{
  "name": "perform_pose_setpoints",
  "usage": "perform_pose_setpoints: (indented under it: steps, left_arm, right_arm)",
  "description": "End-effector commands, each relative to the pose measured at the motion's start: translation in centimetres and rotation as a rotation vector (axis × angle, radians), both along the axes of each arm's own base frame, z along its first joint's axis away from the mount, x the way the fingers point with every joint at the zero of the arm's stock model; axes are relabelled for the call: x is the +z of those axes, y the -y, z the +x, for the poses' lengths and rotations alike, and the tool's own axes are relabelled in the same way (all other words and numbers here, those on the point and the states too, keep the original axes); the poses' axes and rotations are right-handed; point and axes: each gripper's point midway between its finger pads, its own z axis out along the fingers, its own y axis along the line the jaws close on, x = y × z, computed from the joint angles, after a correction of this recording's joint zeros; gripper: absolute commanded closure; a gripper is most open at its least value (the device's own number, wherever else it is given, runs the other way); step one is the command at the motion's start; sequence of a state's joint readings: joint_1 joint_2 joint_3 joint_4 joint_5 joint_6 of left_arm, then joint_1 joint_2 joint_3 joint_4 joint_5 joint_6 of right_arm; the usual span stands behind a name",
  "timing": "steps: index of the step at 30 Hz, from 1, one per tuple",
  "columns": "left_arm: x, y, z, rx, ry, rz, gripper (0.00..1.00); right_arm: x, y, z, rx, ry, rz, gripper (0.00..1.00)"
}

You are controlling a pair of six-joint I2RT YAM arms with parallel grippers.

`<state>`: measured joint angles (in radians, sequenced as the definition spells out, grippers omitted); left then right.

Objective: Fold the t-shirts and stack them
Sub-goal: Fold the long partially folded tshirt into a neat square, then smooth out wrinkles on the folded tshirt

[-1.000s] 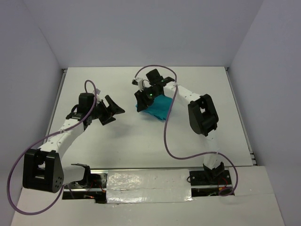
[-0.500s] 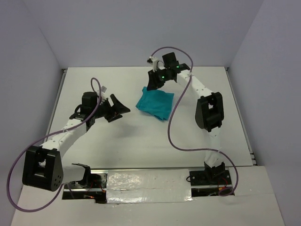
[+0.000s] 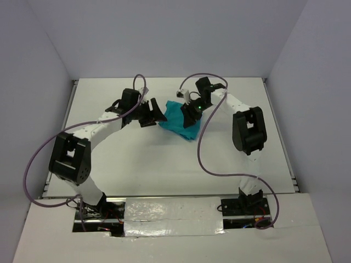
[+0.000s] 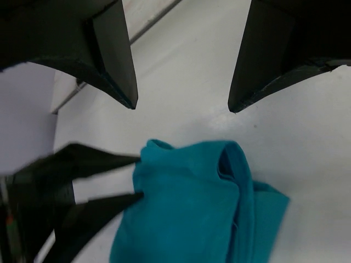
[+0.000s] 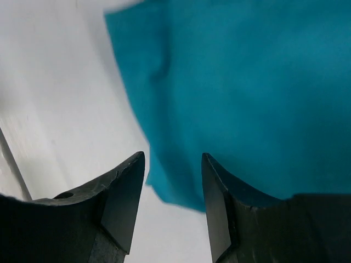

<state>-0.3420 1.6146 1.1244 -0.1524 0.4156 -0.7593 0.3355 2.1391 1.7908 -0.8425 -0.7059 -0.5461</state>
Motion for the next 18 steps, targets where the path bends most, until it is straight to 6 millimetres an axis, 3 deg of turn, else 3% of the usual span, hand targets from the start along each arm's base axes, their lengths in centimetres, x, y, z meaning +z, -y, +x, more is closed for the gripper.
perform_pose_setpoints:
  steps: [1,2,3,4,7,18]
  left_arm:
    - [-1.2,-0.9,2.2,0.004,0.011,0.116,0.21]
    - [-1.5,-0.6,3.4,-0.011,0.02,0.131,0.22]
    - [-1.8,-0.5,3.8,-0.017,0.01,0.143,0.23]
    - [-1.0,0.0,4.9,-0.026,0.037,0.137,0.23]
    - [-2.8,0.5,6.9,-0.05,0.022,0.169,0.26]
    - [-4.9,1.6,10.9,-0.06,0.02,0.21,0.29]
  right_arm:
    - [3.4,2.3,-2.5,0.145,0.152,-0.031,0.46]
    - [2.5,2.7,-2.9,0.148,0.156,-0.047,0.46]
    - [2.7,3.0,-2.8,0.144,0.187,-0.067,0.46]
    - [2.6,3.1,-2.4,0.137,0.208,-0.072,0.46]
    - [1.9,3.3,-2.7,0.127,0.194,-0.082,0.46]
    - [-0.4,2.2,-2.7,0.127,0.159,-0.122,0.48]
